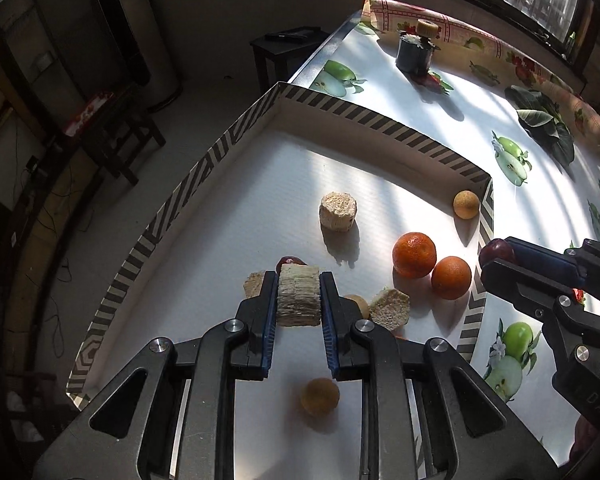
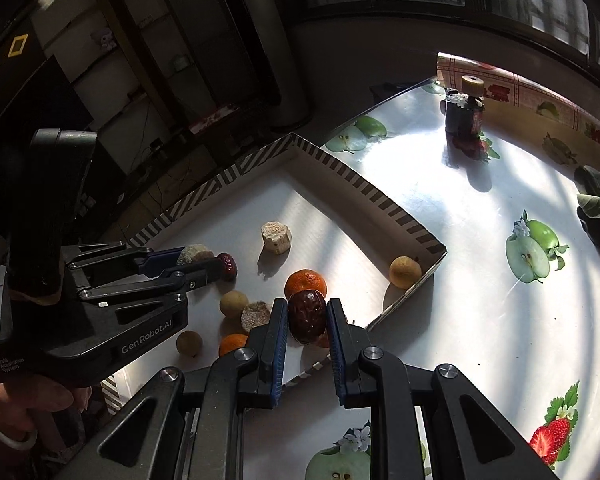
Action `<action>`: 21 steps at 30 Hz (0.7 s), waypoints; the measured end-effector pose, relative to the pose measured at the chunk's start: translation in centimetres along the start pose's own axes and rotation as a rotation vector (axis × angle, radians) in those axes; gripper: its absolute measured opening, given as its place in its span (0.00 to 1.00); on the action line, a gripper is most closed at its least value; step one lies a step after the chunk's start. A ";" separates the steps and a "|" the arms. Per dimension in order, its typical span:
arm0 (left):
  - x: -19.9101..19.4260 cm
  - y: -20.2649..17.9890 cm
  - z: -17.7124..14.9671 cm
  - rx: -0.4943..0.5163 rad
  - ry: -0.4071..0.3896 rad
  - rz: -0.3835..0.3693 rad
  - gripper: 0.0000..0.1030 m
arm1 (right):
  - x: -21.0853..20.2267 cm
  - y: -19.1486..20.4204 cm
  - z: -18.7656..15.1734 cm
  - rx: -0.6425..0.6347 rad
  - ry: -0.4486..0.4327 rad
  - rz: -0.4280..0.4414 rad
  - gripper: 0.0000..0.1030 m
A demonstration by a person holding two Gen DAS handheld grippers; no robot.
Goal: Organize fruits
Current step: 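Carry the rice cake and jujube into the striped-rim box with both tools, then open both tools to release the rice cake and jujube in the box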
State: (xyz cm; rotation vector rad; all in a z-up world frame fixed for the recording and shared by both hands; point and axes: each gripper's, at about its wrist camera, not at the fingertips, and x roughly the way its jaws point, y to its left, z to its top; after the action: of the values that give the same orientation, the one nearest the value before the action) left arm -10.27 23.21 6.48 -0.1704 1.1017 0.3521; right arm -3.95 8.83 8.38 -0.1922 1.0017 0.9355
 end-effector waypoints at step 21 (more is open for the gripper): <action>2.6 4.2 -1.6 -0.091 0.062 0.029 0.19 | 8.2 3.7 3.2 -0.128 0.118 0.020 0.18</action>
State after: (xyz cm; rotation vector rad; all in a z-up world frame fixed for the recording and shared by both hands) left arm -12.08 27.10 3.64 -0.2472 1.1510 0.4253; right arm -3.01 17.55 4.70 -0.3486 1.0541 1.0172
